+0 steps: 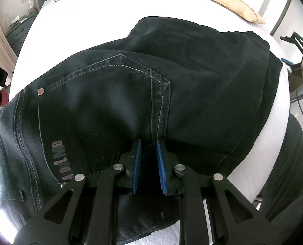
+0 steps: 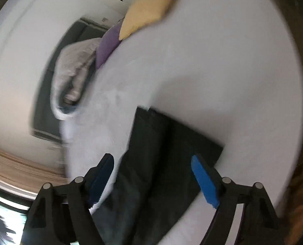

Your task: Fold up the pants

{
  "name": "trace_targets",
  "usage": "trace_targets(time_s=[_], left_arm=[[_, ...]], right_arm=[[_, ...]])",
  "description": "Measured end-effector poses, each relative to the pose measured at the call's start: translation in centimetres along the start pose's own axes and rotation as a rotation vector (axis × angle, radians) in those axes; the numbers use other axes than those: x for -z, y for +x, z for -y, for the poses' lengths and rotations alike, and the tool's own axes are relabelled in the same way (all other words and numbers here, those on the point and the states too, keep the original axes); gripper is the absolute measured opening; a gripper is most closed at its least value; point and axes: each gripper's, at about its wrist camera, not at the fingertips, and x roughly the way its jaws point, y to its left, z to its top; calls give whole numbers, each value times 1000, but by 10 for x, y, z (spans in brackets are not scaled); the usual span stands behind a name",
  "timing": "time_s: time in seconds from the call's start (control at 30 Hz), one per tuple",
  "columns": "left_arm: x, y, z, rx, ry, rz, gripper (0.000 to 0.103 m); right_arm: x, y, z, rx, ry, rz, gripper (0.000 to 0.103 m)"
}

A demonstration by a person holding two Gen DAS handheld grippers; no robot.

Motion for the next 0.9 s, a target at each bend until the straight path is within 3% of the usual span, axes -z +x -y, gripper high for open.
trace_targets(time_s=[0.07, 0.27, 0.33, 0.4, 0.43, 0.47, 0.5, 0.6, 0.7, 0.83, 0.87, 0.9], left_arm=[[-2, 1, 3, -7, 4, -3, 16], [-3, 1, 7, -17, 1, -7, 16], [-2, 1, 7, -21, 2, -4, 16], [0, 2, 7, -25, 5, -4, 16], [0, 1, 7, -27, 6, -3, 16], [1, 0, 8, -28, 7, -3, 16], [1, 0, 8, -29, 8, -3, 16], [2, -1, 8, -26, 5, -1, 16], [4, -1, 7, -21, 2, 5, 16], [5, -1, 3, -12, 0, 11, 16], [5, -1, 3, -12, -1, 11, 16], [5, 0, 2, -11, 0, 12, 16]], right_arm=[[0, 9, 21, -75, 58, -20, 78], [-14, 33, 48, -160, 175, -44, 78], [-19, 41, 45, -145, 176, -65, 78], [-26, 51, 15, -104, 100, -87, 76], [-26, 54, 1, -56, 5, -94, 61], [-29, 64, -13, -17, -64, -104, 34], [-30, 67, -19, 23, -104, -120, 15], [-32, 70, -30, 143, -146, -135, 9], [-31, 58, -59, 330, -279, -131, 8], [-13, 23, -132, 485, -562, -70, 10], [-2, 17, -160, 540, -674, -46, 25], [2, 16, -175, 565, -732, -44, 59]])
